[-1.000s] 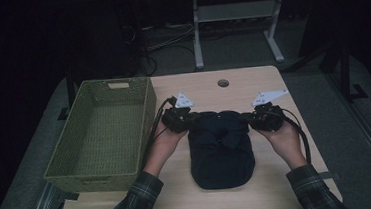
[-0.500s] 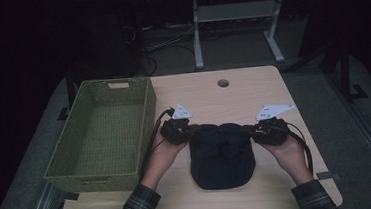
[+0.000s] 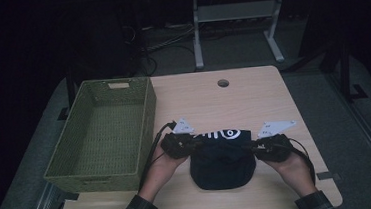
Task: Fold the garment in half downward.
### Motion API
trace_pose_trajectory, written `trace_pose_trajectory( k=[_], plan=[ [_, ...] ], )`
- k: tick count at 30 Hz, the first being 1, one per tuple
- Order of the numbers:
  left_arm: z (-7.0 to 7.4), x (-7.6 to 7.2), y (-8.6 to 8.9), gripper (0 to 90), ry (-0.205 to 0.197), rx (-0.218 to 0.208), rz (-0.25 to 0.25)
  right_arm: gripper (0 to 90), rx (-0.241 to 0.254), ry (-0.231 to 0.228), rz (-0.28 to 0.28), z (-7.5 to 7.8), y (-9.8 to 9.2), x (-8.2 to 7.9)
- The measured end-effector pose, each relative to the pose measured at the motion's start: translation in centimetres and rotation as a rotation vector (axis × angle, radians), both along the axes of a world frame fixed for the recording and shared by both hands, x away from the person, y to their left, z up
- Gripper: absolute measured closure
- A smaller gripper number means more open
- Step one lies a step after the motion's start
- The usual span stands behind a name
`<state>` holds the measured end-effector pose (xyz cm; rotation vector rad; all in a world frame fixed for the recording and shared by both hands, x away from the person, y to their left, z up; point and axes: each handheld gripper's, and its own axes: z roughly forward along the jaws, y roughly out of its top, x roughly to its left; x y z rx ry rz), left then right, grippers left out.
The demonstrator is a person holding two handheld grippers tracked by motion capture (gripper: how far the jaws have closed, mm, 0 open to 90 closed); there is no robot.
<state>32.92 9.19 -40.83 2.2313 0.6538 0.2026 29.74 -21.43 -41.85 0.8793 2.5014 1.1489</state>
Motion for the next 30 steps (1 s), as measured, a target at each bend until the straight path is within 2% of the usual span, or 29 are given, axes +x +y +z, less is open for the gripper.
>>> trace_pose_trajectory(
  k=[7,14,23,30],
  plan=[
    [-0.2,-1.7,0.4,78.8,0.035,-0.018,-0.022,72.6,0.010,0.014,0.016,-0.6,-0.2,-1.7],
    [-0.5,-3.4,1.1,72.3,0.063,-0.040,-0.046,66.7,0.025,0.035,0.029,-1.2,-0.4,-3.4],
    [-0.9,-5.1,1.8,64.7,0.073,-0.039,-0.056,63.5,0.031,0.067,0.041,-1.7,-0.6,-5.0],
    [-1.8,-6.4,2.4,61.7,0.106,-0.030,-0.063,60.8,0.019,0.074,0.048,-2.0,-0.6,-6.1]
  ],
)
